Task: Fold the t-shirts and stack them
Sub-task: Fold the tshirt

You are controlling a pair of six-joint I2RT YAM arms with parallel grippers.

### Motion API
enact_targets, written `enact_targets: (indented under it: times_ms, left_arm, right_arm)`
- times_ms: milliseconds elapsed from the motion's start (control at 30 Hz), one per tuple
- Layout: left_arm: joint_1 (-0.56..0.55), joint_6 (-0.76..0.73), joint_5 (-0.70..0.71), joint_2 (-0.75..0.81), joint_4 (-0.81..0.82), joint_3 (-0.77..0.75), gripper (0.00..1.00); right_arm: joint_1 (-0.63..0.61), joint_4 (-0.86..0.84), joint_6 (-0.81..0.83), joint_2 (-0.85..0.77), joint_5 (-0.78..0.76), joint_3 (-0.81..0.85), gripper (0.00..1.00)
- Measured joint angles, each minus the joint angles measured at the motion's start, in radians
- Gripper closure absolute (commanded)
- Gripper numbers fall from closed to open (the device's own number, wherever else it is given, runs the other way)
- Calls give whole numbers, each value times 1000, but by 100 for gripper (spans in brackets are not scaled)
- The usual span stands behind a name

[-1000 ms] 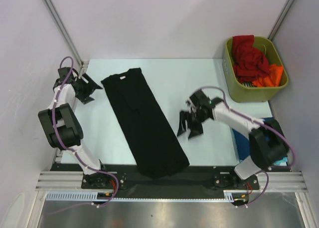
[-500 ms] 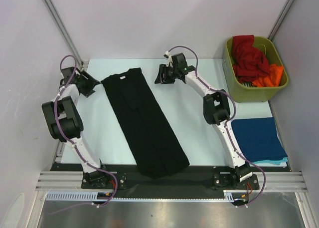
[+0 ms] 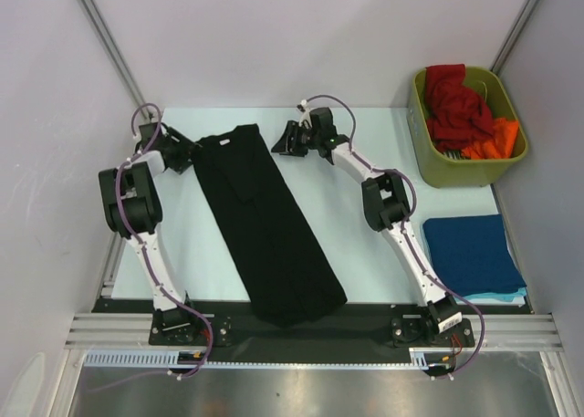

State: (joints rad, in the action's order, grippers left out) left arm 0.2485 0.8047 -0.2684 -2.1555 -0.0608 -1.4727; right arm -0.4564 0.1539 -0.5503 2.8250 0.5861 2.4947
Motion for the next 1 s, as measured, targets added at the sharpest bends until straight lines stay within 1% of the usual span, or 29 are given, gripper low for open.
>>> enact_targets:
  times_ms: [167,233,267,300,333,367,400,433,500,533,600,633,733,833,1000]
  left_arm:
    - [-3,34,6,-48,-3,-61,32]
    - [-3,41,5,-61,-3,-75,39]
    - [-3,44,5,-69,-2,-82,41]
    - [-3,45,3,-78,-2,-92,49]
    - [-4,49,-2,-90,-3,-105,52]
    - [-5,46,-2,-103,-4,-121,56]
    - [-6,44,-7,-118,-9,-139,60]
    - [-6,41,-14,-133,-12,-157,62]
    - [-9,38,-17,-151,-17,-183,70]
    - [-10,33,-17,-157,-20,-190,73]
    - [-12,32,-18,-163,-25,-194,80]
    - [-13,30,-19,-167,-34,-203,81]
    - [-21,14,-19,-201,-88,-277,81]
    - [-44,7,-21,-238,-99,-346,82]
    - [-103,53,-26,-275,-49,-378,83]
  right_arm:
    - [-19,-65,-71,38,26,21,52]
    - [-28,-85,-93,45,29,21,55]
    - [-32,-93,-107,48,29,21,59]
    - [-35,-101,-116,51,29,21,60]
    - [-35,-106,-131,55,29,21,62]
    - [-37,-119,-143,60,29,21,69]
    - [-39,-130,-154,65,29,21,73]
    - [-39,-140,-169,72,31,21,78]
    - [-36,-162,-194,88,38,27,84]
    - [-34,-173,-203,96,44,33,92]
    - [-29,-187,-221,105,55,36,98]
    - [-28,-190,-225,106,56,36,99]
    - [-26,-207,-235,96,47,13,100]
    - [-21,-221,-224,40,2,-82,100]
    - [29,-219,-166,-93,-74,-279,100]
